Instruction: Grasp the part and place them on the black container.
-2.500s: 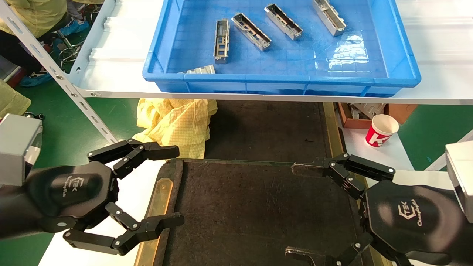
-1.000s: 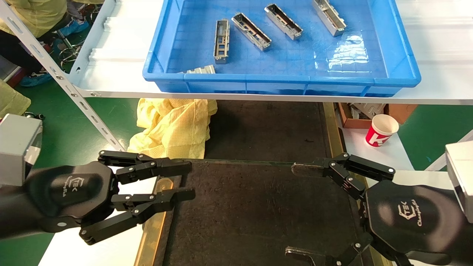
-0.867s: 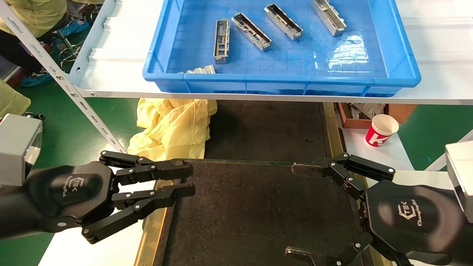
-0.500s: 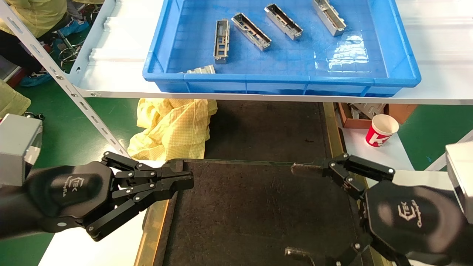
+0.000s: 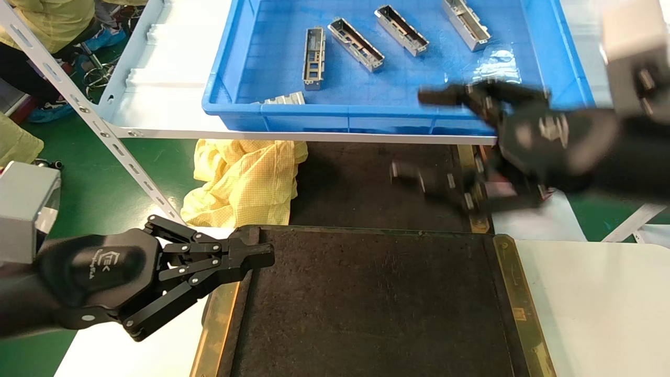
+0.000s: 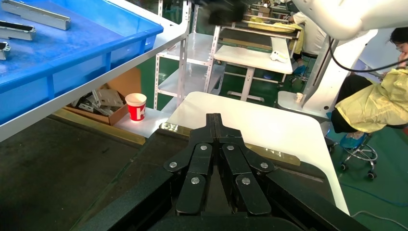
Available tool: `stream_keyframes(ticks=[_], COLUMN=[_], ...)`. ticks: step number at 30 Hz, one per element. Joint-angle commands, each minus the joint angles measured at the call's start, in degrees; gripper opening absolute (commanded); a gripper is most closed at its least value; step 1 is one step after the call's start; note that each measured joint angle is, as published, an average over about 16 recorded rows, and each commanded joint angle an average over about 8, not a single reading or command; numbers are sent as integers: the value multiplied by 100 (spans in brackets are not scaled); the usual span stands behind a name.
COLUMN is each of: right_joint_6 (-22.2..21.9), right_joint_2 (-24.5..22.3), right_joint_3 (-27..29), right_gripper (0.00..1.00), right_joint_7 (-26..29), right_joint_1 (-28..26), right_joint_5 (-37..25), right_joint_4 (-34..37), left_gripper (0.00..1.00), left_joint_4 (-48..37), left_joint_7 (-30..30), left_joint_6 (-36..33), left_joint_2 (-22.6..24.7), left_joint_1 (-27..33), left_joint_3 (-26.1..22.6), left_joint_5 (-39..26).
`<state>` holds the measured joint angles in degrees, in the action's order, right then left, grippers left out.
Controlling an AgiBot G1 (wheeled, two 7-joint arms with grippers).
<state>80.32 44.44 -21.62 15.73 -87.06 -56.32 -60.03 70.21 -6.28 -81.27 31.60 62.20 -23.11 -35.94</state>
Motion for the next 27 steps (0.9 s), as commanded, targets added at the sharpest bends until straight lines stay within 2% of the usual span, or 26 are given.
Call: stream_keyframes(ticks=[1,2,3,12,16,22,27], right_joint_6=[-87,-170,-252,-912,-1431,-2340,-2778], right_joint_2=[185,294,409,1452,1888,2469,2817], right_joint_3=[-96,-144,-194,-614,-756,-869,-922], right_gripper=[100,100,100,100,100,100,100], right_joint_7=[34,7,-28,-752,-1182,-1681,-1987], right_joint_1=[-337,-503,-671,-1853,-2199,-2500,-2622], right_joint_5=[-224,-355,-487,-1451,-1787,-2094,-2206], right_joint_4=[295,484,686,2821,3734,4647,5128], left_gripper=[86,96,100,100,100,100,100], left_joint_4=[0,0,0,0,0,0,0], left_joint_7=[0,0,0,0,0,0,0], left_joint_6=[0,0,0,0,0,0,0], left_joint_2=[0,0,0,0,0,0,0], left_joint_1=[0,0,0,0,0,0,0], left_joint_3=[0,0,0,0,0,0,0], left_joint_5=[0,0,0,0,0,0,0])
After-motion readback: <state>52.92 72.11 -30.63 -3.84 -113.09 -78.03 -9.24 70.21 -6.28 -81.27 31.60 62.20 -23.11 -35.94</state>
